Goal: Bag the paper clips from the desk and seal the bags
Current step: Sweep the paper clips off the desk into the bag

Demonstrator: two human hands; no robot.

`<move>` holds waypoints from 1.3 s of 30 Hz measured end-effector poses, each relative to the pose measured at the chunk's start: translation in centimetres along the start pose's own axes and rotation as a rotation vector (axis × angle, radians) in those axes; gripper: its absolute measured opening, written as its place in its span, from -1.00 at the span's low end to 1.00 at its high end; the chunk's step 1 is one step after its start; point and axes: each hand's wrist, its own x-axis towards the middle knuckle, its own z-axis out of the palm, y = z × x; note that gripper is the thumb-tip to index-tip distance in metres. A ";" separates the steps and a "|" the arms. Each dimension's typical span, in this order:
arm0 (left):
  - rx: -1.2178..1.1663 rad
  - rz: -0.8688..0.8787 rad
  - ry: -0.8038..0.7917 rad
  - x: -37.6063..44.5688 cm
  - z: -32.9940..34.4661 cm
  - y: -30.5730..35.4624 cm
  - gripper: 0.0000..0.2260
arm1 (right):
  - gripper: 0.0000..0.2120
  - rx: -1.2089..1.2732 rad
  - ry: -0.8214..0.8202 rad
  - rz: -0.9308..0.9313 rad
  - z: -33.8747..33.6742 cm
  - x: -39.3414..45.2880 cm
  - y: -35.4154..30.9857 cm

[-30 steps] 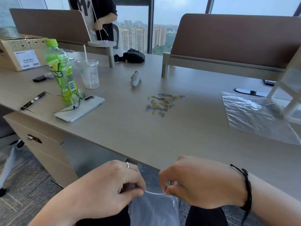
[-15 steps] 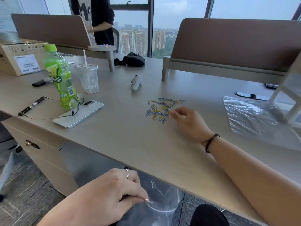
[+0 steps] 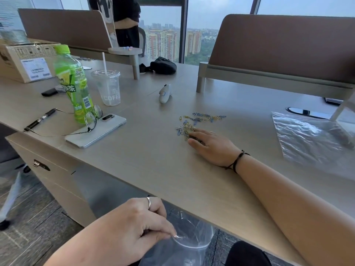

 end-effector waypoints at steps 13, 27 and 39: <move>0.018 -0.032 0.039 -0.4 0.3 0.4 -0.86 | -0.56 0.191 -0.013 -0.340 0.8 -10.9 -3.8; 0.012 -0.055 0.066 -0.2 0.5 0.9 -0.87 | -0.36 0.782 -0.096 -0.078 1.0 -7.1 -6.4; 0.003 -0.049 0.083 -0.3 0.5 0.9 -0.88 | -0.32 1.240 -0.398 -0.166 0.5 -8.2 -9.3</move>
